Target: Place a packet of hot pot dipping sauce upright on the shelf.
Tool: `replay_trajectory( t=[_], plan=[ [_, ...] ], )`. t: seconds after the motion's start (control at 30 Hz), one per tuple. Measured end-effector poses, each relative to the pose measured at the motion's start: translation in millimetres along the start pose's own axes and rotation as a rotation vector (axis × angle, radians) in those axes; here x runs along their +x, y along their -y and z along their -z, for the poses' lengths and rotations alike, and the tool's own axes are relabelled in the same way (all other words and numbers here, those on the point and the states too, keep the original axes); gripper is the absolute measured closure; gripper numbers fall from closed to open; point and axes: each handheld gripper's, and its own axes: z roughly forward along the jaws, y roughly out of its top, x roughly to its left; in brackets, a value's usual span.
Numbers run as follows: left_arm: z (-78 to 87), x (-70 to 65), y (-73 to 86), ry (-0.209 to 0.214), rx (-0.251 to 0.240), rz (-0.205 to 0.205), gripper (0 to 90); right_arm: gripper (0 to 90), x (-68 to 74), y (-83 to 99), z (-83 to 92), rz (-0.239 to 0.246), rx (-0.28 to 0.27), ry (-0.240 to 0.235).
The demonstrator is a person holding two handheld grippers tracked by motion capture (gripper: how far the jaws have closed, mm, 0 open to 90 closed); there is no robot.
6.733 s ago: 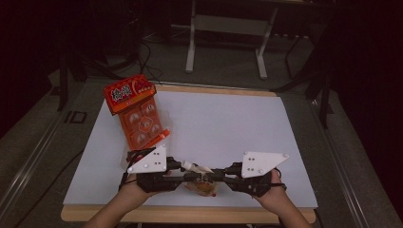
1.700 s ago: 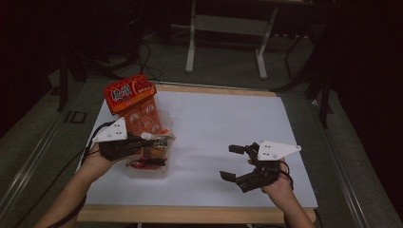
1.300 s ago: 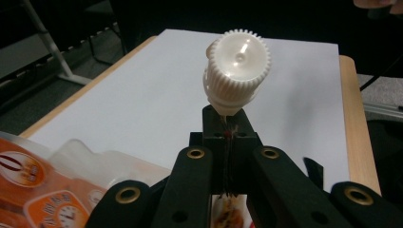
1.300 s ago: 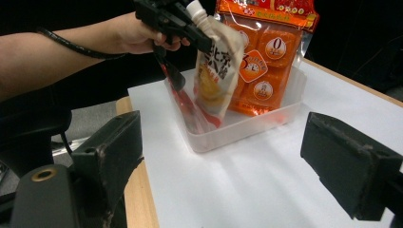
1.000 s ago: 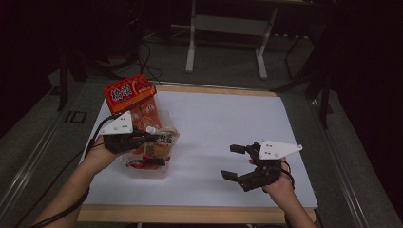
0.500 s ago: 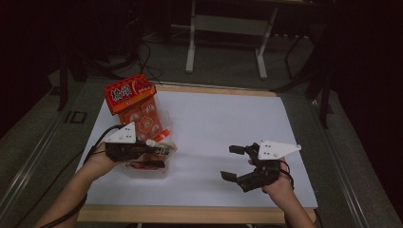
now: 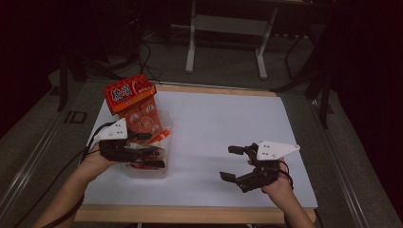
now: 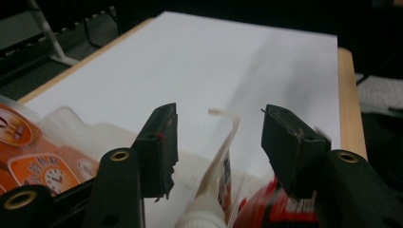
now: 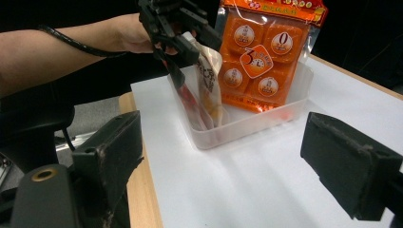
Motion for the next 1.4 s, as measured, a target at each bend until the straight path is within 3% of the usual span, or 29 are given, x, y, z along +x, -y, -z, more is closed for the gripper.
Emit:
replay_trajectory(
  t=[0.17, 0.37, 0.5, 0.9, 1.07, 1.4],
  plan=[
    [1.8, -2.6, -11.9, -0.002, -0.042, 0.034, 37.1, 13.7, -0.5, 0.6, 1.9, -0.003, -0.003, 0.005],
    [1.4, -11.2, -27.7, 0.012, -0.085, 0.079, 14.6, 13.7, -1.8, 0.8, 3.8, -0.005, -0.006, 0.011],
    [-2.0, -19.4, -38.0, 0.025, -0.079, 0.119, 3.2, 13.7, -2.0, 1.0, 4.7, -0.006, -0.006, 0.014],
    [-12.4, -46.7, -56.9, 0.004, -0.136, 0.143, 2.2, 13.7, -1.3, 2.4, 6.6, -0.004, -0.005, 0.023],
    [-17.1, -59.2, -62.1, -0.002, -0.134, 0.122, 2.2, 13.8, -2.0, 4.2, 8.3, -0.012, -0.008, 0.031],
    [-32.7, -87.8, -63.1, 0.053, -0.135, 0.081, 2.4, 13.7, -2.6, 13.3, 8.6, -0.03, 0.002, 0.05]
  ],
)
